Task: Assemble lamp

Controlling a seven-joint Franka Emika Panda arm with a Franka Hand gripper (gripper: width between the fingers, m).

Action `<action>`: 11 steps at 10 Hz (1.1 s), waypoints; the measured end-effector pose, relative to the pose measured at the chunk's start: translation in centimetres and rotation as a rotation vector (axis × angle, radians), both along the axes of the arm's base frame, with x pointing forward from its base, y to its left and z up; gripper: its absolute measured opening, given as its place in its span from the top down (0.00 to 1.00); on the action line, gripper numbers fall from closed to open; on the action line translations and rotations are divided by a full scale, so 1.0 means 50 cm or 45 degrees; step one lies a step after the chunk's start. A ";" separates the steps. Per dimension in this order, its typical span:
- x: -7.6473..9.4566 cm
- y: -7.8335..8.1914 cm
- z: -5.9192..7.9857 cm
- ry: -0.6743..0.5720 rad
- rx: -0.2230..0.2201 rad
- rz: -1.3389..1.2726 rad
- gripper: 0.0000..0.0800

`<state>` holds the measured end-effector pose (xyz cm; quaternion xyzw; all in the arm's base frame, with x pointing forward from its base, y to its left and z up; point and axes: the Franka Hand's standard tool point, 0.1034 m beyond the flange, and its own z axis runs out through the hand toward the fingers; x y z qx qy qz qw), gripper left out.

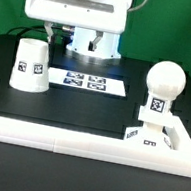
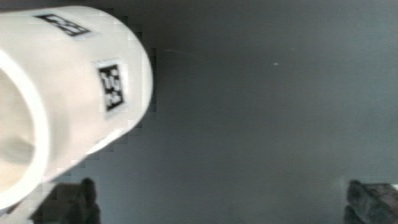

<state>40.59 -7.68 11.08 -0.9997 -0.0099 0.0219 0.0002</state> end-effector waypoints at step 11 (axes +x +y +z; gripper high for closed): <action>-0.013 -0.060 -0.034 0.006 -0.008 0.040 0.13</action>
Offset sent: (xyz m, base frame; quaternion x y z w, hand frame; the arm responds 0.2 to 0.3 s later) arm -0.0055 -0.0211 0.0035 -0.0038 0.0046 -0.0222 0.9997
